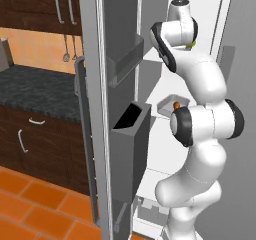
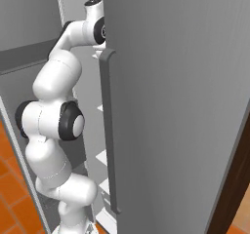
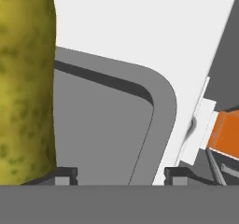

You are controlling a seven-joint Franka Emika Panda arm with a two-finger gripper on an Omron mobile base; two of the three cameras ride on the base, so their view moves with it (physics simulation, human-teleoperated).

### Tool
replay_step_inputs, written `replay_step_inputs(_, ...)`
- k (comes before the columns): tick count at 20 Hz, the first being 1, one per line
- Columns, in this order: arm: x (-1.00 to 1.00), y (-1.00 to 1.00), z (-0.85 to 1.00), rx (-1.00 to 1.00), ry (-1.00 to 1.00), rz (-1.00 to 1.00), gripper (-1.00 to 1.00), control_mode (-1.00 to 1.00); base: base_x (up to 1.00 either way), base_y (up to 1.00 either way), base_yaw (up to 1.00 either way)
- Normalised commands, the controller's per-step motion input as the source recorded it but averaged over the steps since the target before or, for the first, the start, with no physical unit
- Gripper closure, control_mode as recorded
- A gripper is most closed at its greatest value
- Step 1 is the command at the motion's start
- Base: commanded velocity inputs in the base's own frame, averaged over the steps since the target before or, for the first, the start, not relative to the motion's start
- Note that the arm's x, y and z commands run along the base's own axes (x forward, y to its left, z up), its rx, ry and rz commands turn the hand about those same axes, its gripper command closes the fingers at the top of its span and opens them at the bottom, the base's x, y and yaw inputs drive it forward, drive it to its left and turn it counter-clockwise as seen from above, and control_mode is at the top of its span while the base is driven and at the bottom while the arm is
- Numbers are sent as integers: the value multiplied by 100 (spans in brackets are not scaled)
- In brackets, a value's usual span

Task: Take the meat container that has the chicken drumstick and place it on the second highest rack of the freezer. Then take the vegetable container that has the lemon and cucumber and place it on the highest rack of the freezer.

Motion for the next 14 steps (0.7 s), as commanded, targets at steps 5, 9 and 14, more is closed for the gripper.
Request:
replay_step_inputs(5,2,14,0,0,-17,0,-100,-100,0,0,0)
replay_step_inputs(9,-18,31,0,0,-22,0,-100,-100,0,0,0)
replay_step_inputs(14,-4,13,1,-1,-16,0,-100,-100,0,0,0)
